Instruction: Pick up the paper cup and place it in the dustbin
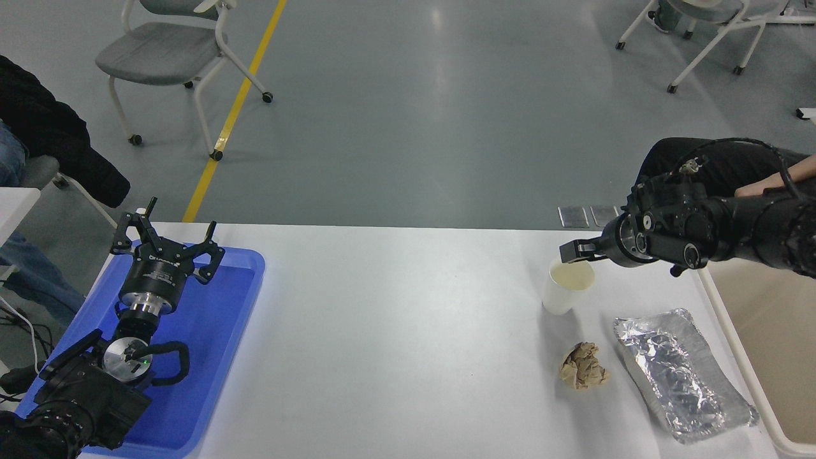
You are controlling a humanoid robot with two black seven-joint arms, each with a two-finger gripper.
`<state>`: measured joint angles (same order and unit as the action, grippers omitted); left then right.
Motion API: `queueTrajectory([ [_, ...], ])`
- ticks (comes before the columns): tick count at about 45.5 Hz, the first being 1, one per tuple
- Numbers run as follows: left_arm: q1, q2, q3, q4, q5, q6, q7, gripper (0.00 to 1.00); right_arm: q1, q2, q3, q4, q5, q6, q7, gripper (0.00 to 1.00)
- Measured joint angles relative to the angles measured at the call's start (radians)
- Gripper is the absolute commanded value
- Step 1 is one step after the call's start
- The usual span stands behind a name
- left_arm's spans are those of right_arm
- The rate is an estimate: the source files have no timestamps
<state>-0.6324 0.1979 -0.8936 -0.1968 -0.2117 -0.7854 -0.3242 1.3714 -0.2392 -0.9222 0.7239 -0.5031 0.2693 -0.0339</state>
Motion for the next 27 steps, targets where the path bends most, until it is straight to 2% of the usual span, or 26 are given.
queueTrajectory([
  [16,-0.001,0.000,0.001,0.000,0.000,0.000,0.001,1.00,-0.098,0.003,0.041,-0.064,-0.008,-0.051,0.000,0.98],
  [19,-0.001,0.000,0.001,0.000,0.000,0.000,0.001,1.00,-0.113,0.003,0.048,-0.072,-0.009,-0.059,0.000,0.96],
  [27,-0.001,0.000,0.001,0.000,0.000,0.000,0.001,1.00,-0.141,0.005,0.065,-0.087,-0.011,-0.076,0.001,0.83],
])
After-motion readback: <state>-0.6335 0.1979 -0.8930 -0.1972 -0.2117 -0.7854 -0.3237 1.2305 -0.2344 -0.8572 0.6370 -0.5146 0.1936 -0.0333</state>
